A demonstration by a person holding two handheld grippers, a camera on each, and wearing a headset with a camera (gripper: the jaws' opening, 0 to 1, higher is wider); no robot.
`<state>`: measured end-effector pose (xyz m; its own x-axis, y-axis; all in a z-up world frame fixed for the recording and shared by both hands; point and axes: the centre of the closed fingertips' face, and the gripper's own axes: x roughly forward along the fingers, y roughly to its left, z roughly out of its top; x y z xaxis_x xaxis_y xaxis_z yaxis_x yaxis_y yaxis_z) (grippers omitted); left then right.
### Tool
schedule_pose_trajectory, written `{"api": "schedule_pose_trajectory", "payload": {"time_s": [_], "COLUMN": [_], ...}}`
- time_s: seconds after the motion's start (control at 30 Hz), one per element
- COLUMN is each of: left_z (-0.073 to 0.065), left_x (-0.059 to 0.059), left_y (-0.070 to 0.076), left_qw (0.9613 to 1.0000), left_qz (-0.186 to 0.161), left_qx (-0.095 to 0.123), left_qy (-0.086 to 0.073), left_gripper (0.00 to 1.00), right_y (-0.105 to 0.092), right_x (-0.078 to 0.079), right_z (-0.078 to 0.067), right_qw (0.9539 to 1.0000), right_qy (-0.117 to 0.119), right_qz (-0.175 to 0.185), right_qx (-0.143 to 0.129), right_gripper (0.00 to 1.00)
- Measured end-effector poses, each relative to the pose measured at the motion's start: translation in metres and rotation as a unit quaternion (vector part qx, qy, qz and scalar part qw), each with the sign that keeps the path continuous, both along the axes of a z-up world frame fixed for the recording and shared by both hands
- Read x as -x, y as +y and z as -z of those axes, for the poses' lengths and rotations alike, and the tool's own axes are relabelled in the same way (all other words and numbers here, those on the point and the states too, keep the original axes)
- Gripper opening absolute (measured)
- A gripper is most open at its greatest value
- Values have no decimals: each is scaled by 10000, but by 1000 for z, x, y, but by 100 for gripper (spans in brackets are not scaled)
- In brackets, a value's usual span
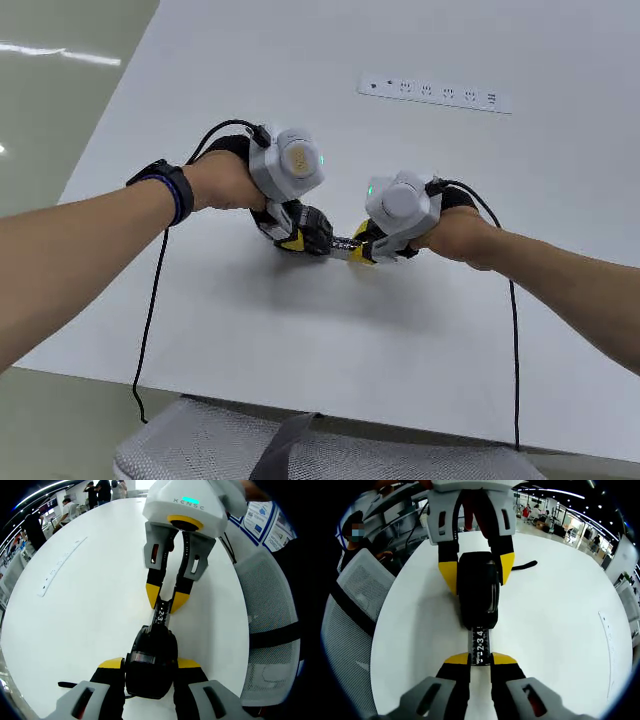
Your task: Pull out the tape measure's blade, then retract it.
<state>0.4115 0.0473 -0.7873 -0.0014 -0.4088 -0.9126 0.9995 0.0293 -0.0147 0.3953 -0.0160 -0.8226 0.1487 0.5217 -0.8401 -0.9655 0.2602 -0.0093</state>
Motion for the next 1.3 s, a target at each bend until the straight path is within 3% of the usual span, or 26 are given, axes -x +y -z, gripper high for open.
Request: {"api": "schedule_pose_trajectory", "payload": {"time_s": [1.3], "left_z": [1], "left_x": [2], "left_y": [-2], "left_qw": [9999], "left_qz": [2], "left_qx": [-146], "left_qy": [4], "left_gripper": [34], "right_y": [-54], "right_x": [17], "right_z": [-5], "right_qw": [9997], "right_qy": [30], "right_qz": [244], "right_qx": [-3], "right_gripper": [13]}}
